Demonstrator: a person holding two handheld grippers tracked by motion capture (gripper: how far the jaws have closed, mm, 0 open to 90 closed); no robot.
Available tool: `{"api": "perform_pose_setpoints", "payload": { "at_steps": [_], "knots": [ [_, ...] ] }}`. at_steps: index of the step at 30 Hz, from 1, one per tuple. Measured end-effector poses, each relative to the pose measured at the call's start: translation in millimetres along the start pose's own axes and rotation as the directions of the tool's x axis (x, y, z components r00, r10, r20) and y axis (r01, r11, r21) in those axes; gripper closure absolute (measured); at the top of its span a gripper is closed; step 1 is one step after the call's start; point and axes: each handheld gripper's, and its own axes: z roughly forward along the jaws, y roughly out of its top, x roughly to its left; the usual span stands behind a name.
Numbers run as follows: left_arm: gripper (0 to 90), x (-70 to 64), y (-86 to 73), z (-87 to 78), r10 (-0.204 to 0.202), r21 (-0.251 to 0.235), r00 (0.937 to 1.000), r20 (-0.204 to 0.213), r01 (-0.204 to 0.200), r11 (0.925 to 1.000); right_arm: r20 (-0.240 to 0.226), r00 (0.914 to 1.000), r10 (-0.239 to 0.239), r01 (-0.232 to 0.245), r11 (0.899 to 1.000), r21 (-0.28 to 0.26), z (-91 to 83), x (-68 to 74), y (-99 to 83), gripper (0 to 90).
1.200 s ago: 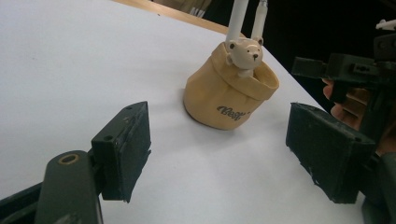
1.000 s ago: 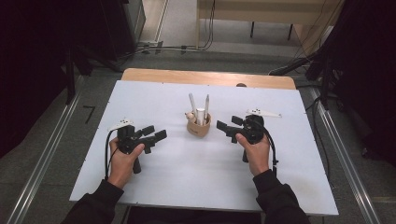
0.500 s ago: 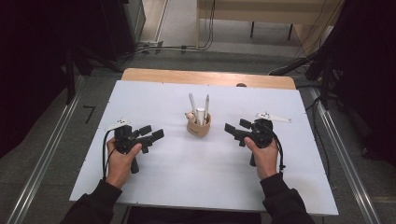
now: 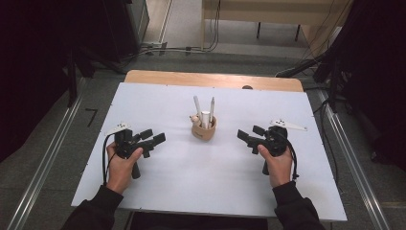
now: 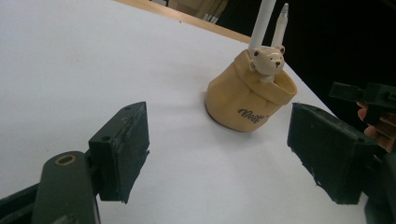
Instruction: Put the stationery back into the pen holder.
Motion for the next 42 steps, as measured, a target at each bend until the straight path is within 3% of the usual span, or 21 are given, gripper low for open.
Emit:
{"api": "perform_pose_setpoints", "payload": {
  "at_steps": [11, 42],
  "knots": [
    [21.0, 2.3, -1.3, -3.1, -0.002, -0.001, 0.9999, -0.017, 0.002, 1.0, 0.043, 0.999, 0.016, -0.016, 1.0, -0.005, -16.3, -13.4, -10.7, 13.8],
    [21.0, 8.6, -5.7, -9.6, -0.008, 0.008, 0.9991, -0.042, 0.009, 0.9999, 0.096, 0.9944, 0.044, -0.044, 0.999, -0.004, -48.2, -34.2, -28.6, 13.8]
  ]
}}
